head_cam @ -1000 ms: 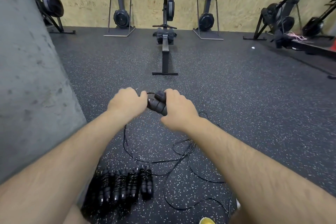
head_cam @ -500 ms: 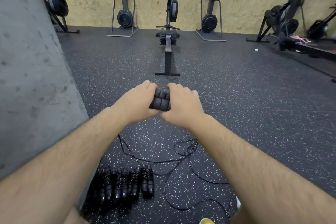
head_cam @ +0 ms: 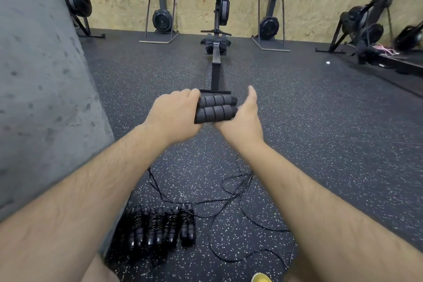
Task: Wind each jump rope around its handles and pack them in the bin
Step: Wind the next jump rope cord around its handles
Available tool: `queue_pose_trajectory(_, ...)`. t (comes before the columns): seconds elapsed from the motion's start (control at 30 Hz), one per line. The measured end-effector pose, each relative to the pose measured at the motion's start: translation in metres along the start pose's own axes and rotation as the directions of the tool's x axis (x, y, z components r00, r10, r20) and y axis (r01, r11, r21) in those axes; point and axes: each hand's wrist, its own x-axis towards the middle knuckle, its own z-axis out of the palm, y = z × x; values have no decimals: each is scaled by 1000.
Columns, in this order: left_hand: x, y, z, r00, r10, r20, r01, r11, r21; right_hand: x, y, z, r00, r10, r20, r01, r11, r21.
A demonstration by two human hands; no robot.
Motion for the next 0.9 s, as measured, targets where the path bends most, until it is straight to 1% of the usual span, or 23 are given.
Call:
queue_pose_trajectory(0.03,0,-1,-1,1000,-15,-19,15,1000,-11,0,4,5,995,87,57,-91,993,71)
queue_pose_trajectory(0.07,-1,-1,-2,999,-29,-36,28,999,-30,-3,5,12,982,117,150,-133,986,103)
queue_pose_trajectory(0.1,-1,0,-2,998,-36,-47,34,999,-42,-8,5,21,959,100,264,-135,984,115)
queue_pose_trajectory(0.17,-1,3,-4,998,-20,-52,17,998,-53,-25,-6,41,885,-8,466,-71,986,151)
queue_pose_trajectory(0.2,-2,5,-5,999,-8,-52,5,998,-63,-33,-16,50,843,-62,534,-43,982,182)
queue_pose_trajectory(0.23,-2,6,-7,998,3,-56,-8,997,-77,-40,-25,58,799,-110,591,8,985,172)
queue_pose_trajectory(0.27,-3,7,-8,998,16,-64,-22,996,-92,-46,-36,61,741,-135,658,72,990,122)
queue_pose_trajectory(0.3,-5,7,-9,997,34,-73,-41,994,-103,-49,-45,63,688,-117,716,120,992,47)
queue_pose_trajectory(0.33,-6,6,-9,996,54,-78,-63,992,-113,-48,-47,67,677,-101,729,114,993,32)
queue_pose_trajectory(0.37,-8,4,-10,994,74,-80,-83,989,-123,-48,-50,67,672,-117,731,128,991,41)
queue_pose_trajectory(0.4,-10,2,-10,993,89,-82,-100,986,-135,-49,-50,68,657,-147,739,160,986,54)
queue_pose_trajectory(0.43,-11,-1,-11,992,95,-85,-107,983,-148,-52,-50,66,649,-195,735,175,979,106)
queue_pose_trajectory(0.47,-13,-5,-13,992,90,-89,-103,982,-158,-51,-49,64,673,-232,702,133,972,193)
queue_pose_trajectory(0.5,-14,-10,-14,992,79,-94,-94,982,-165,-45,-43,63,685,-235,689,66,963,263)
queue_pose_trajectory(0.53,-15,-16,-15,993,69,-97,-85,982,-169,-36,-34,61,681,-226,697,20,957,291)
queue_pose_trajectory(0.6,-18,-28,-16,993,73,-88,-87,983,-161,-17,-19,48,664,-219,715,8,958,287)
queue_pose_trajectory(0.67,-22,-41,-17,993,95,-67,-104,985,-137,1,-4,29,670,-201,714,7,964,265)
queue_pose_trajectory(0.77,-25,-55,-13,986,163,-19,-164,985,-54,16,9,1,688,-153,710,-1,977,212)
queue_pose_trajectory(0.8,-26,-57,-11,983,186,-5,-186,982,-23,19,11,-5,689,-138,712,-49,971,235)
queue_pose_trajectory(0.83,-27,-57,-9,979,204,-1,-204,979,7,19,11,-8,680,-109,725,-129,955,266)
queue_pose_trajectory(0.9,-27,-55,-3,972,234,-11,-233,969,80,18,7,-12,638,-35,769,-323,895,309)
